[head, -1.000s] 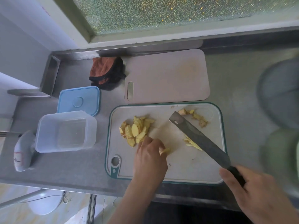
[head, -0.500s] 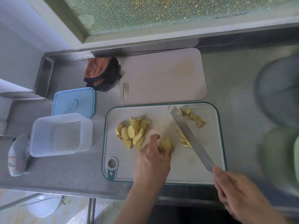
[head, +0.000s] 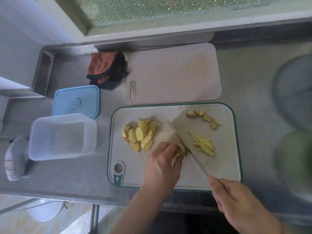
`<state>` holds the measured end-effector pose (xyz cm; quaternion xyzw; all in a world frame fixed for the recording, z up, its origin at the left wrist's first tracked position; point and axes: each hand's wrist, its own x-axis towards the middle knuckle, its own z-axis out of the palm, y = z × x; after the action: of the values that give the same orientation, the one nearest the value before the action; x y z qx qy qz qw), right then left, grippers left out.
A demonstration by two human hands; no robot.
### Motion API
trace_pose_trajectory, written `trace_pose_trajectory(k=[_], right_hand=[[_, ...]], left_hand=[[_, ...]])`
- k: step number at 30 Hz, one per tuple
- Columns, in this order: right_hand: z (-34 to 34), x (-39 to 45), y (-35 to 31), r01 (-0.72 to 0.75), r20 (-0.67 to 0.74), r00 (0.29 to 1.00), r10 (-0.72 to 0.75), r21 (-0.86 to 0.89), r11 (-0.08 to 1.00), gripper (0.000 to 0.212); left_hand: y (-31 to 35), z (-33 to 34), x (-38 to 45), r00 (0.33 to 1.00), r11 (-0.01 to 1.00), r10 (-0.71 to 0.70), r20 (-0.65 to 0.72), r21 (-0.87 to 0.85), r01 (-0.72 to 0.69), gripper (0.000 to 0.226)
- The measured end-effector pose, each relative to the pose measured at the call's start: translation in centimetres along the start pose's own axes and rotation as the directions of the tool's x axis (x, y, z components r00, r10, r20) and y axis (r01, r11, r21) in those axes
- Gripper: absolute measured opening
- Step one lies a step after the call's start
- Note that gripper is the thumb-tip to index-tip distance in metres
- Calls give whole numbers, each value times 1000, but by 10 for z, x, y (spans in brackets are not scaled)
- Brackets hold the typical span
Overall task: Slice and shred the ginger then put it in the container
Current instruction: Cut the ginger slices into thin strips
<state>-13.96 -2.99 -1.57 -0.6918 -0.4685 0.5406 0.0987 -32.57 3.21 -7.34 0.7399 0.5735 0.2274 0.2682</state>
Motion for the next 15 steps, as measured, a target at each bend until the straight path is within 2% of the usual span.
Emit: trace_pose_trajectory(k=[3,6,10,15], right_hand=[[4,-2,-7,-16,26,1000,15,24,1000,61],[1,-1,-10,-24,30,999,23,39,999,59],[0,-1,-13,-23,37,999,23,-14,1000,59],[-8,5,-16,14,35,999,-11,-80,997,57]], left_hand=[[-5,1,2,999,999,35,21,-2,-35,10],[-6,-2,4,984,983,163,66,77,-168,15],[-19,0,9,919,909,383,92,140,-393,12],[-30,7,10,868,860,495,28,123,-495,6]])
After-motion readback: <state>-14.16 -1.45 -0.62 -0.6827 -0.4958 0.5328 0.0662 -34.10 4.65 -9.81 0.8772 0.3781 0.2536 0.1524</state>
